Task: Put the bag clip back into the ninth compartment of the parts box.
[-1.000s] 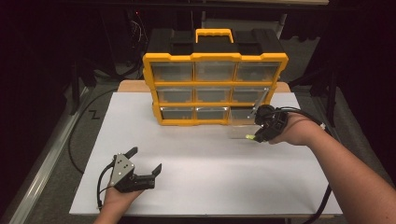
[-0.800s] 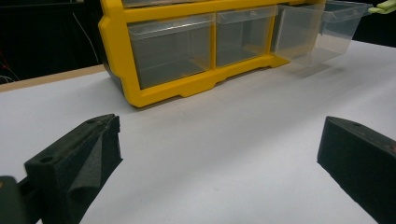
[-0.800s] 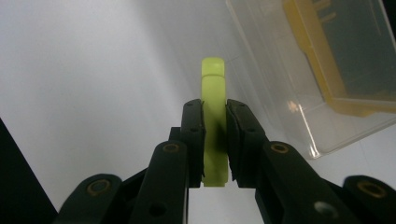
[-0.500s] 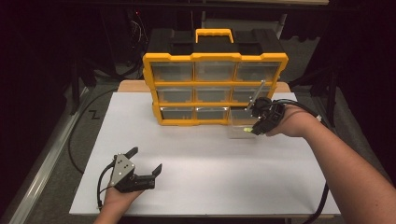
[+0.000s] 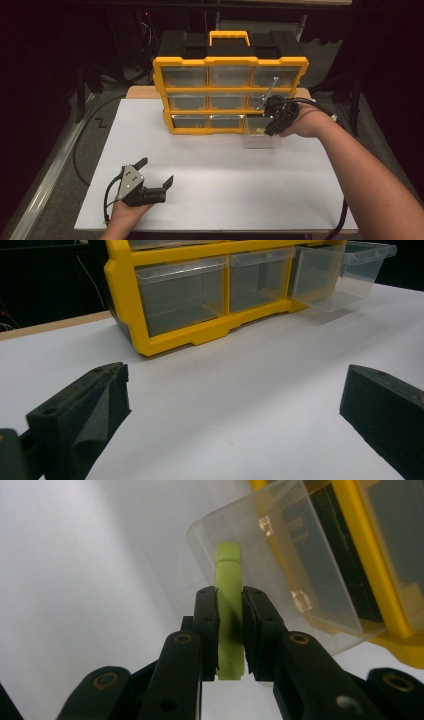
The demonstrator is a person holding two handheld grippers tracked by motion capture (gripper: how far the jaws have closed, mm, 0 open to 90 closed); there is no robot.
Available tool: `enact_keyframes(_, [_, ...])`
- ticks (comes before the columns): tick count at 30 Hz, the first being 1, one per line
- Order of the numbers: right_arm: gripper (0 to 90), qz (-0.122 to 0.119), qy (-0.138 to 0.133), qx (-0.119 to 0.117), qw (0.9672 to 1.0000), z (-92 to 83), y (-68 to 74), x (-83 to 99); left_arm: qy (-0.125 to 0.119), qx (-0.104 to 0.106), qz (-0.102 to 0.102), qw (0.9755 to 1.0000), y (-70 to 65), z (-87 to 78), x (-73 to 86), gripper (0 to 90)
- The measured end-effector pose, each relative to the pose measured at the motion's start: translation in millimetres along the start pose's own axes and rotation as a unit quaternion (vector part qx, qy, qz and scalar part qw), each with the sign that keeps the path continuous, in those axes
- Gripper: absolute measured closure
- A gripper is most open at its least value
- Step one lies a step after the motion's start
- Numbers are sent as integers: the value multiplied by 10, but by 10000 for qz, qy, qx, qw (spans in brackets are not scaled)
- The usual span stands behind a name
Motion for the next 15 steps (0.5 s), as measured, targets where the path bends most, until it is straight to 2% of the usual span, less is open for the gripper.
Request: enact_keyframes(15, [803, -44, 105, 78, 9999, 127, -146, -145, 18, -14, -20, 10000, 6, -6, 6, 4])
Point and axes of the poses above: each handheld gripper's, and its own axes: z roughly forward along the jaws, x roughly out of its underside, y roughly to its left, the point moved 1 cm from there along z, roughly forward along the jaws, and after that the axes turned 9 degrees about -x, right-handed, at the moved point
